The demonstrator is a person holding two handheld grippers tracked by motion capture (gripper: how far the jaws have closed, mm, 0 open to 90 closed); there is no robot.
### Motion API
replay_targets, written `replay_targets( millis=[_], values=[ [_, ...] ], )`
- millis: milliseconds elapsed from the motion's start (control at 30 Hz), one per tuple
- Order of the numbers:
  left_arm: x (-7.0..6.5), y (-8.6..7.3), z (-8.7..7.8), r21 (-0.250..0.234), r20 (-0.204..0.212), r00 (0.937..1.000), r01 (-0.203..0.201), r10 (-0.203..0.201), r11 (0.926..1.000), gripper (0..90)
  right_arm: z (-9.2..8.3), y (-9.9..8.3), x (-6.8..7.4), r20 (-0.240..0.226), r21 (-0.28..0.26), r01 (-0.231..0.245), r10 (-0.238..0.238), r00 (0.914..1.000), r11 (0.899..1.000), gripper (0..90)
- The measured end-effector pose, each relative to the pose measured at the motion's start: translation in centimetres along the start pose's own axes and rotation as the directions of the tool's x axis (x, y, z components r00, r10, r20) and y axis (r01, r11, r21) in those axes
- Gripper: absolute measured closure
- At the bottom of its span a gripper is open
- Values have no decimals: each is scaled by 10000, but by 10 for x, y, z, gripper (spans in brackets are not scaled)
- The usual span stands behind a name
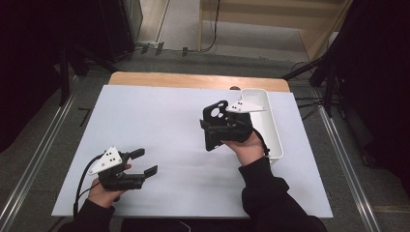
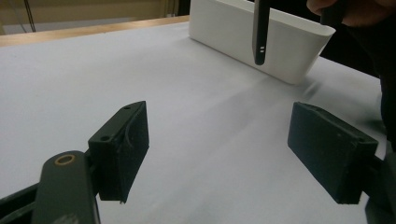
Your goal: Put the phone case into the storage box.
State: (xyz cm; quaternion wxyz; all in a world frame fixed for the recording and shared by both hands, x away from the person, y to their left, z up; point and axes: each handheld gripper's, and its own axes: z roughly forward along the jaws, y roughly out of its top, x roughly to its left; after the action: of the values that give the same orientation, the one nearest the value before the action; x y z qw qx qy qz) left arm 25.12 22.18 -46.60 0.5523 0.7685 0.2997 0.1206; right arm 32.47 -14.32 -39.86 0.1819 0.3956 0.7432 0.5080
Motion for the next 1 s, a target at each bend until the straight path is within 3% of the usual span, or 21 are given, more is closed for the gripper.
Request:
replay_targets(
  millis=[1000],
  values=[
    [5,-1,-3,-90,-161,9995,252,-253,9996,206,-44,25,-37,809,-360,-400,428,9958,9985,132]
  ],
)
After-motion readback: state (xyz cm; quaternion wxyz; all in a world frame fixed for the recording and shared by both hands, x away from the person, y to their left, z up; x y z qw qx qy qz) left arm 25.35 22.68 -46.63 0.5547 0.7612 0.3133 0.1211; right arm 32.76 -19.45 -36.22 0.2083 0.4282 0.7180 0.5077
